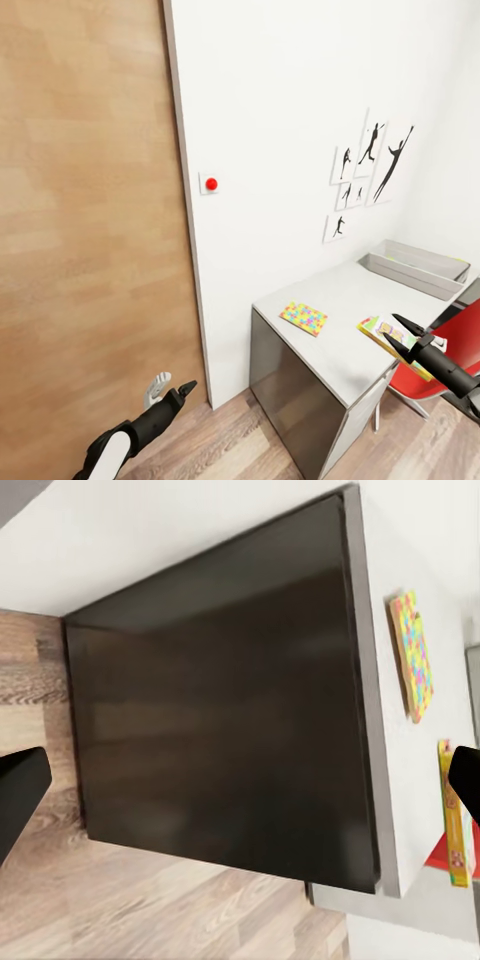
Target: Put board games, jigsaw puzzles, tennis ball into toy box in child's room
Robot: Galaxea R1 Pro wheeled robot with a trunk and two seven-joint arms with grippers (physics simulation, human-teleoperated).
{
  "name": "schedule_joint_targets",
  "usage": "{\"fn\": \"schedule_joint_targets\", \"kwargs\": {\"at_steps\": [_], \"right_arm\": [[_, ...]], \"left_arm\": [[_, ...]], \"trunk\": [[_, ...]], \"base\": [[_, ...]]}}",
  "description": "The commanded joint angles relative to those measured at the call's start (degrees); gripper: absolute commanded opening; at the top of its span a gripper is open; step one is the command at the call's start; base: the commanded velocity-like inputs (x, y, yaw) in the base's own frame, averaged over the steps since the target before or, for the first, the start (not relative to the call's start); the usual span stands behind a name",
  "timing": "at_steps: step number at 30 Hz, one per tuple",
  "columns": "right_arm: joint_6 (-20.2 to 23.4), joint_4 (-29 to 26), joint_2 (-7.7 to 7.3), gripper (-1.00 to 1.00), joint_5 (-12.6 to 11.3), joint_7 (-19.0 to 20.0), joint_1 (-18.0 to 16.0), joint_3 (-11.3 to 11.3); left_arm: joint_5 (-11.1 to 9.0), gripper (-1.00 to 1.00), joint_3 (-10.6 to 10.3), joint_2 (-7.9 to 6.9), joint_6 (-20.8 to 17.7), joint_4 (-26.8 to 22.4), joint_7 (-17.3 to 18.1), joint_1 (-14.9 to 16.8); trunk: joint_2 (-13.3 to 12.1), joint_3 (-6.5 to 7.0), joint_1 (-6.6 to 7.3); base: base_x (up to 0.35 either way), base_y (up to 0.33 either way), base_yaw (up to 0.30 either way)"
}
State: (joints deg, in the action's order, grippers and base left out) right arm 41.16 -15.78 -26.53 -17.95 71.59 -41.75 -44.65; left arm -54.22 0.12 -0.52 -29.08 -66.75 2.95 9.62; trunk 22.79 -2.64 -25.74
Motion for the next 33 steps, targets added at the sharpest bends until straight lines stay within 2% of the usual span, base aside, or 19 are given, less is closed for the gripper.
{"fn": "schedule_joint_targets", "kwargs": {"at_steps": [1,3,7,11,20,30,33], "right_arm": [[0.42,0.04,-0.03,1.0,-0.26,0.02,-0.05,0.02],[0.56,-0.2,-1.05,1.0,-0.6,-2.03,0.24,-1.33],[0.8,-0.8,-2.19,1.0,-0.85,-4.5,0.32,-2.21],[2.16,-2.4,-4.01,1.0,-1.04,-7.99,0.23,-3.1],[5.67,-3.32,-4.66,1.0,-1.02,-9.78,0.12,-3.26],[7.18,-3.56,-4.6,1.0,-0.88,-10.42,0.09,-3.23],[7.24,-3.56,-4.6,1.0,-0.87,-10.45,0.09,-3.23]], "left_arm": [[-0.25,1.0,0.01,-0.02,-0.24,-0.01,0.04,0.05],[-0.19,1.0,-0.41,-0.08,-0.41,-0.03,-0.03,0.55],[-0.11,1.0,-1.26,-0.26,-0.52,0.0,-0.1,1.16],[0.0,1.0,-3.43,-0.46,-0.62,0.11,-0.3,1.95],[-0.1,1.0,-4.91,-0.16,-0.68,0.3,-1.19,2.31],[-0.2,1.0,-5.62,0.08,-0.1,0.76,-6.12,0.97],[-0.36,1.0,-5.5,-0.06,0.01,0.74,-6.45,0.7]], "trunk": [[0.12,-0.13,-0.04],[0.12,-0.13,-0.04],[0.12,-0.13,-0.04],[0.12,-0.04,-0.04],[0.12,0.33,-0.04],[0.12,0.72,-0.04],[0.12,0.82,-0.04]], "base": [[0.055,0.047,0.0],[0.04,0.034,0.0],[0.027,0.023,0.0],[0.013,0.011,-0.055],[0.005,0.004,-0.18],[0.001,0.001,-0.251],[0.0,0.0,-0.269]]}}
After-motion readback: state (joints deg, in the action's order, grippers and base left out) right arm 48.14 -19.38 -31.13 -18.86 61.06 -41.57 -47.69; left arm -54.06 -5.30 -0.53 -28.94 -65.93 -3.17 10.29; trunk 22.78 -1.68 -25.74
